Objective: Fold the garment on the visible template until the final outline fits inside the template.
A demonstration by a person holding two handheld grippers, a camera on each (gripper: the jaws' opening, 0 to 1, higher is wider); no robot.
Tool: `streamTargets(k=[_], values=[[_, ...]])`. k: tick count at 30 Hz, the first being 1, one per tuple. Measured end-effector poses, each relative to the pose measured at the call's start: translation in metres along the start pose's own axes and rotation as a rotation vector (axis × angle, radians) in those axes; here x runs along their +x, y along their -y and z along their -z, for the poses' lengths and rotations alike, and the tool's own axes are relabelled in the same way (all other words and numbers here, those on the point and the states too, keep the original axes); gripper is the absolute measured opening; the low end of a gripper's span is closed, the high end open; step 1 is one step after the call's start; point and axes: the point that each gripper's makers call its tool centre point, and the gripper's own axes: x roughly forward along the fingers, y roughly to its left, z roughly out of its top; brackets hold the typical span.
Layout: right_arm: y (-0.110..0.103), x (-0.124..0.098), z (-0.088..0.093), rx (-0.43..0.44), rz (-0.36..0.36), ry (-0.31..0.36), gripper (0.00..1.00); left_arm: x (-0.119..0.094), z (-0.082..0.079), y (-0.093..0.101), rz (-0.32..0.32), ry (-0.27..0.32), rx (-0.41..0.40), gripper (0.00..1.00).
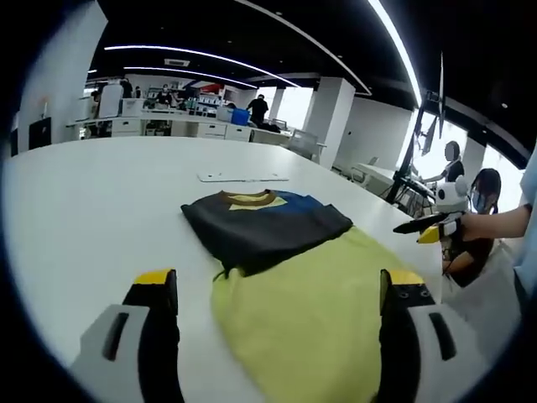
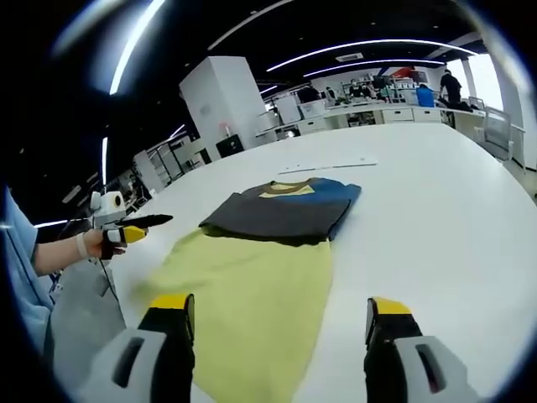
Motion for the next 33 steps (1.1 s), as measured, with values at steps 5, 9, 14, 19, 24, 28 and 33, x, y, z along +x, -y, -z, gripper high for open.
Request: streamTargets(k=[5,9,14,19,24,28,33], values=[[0.001,-0.003,0.002,0.004,0.007,0.004,0.84,-0.010,0.004,-0.003,-0.010,-0.002,-0.008,0.97],[0.004,-0.008,0.006,0.000,0.017,0.000,0.83,-0.017,0.008,-0.004,-0.011,-0.012,-0.015,0.96],[0.011,-0.015,0.018,0.009,0.038,-0.010,0.82,-0.031,0.023,-0.003,-0.004,-0.053,-0.004,0.96],[0.017,-0.023,0.030,0.032,0.054,-0.021,0.82,-0.050,0.039,-0.005,-0.012,-0.081,-0.012,0.96],[0.018,-0.030,0.036,0.040,0.063,-0.030,0.81,-0.063,0.051,-0.002,-0.007,-0.104,-0.020,0.92],[0.017,-0.035,0.037,0.037,0.069,-0.031,0.80,-0.068,0.057,0.003,0.009,-0.114,-0.023,0.91],[0.015,-0.041,0.040,0.036,0.076,-0.032,0.77,-0.071,0.067,0.007,0.024,-0.138,-0.031,0.90]])
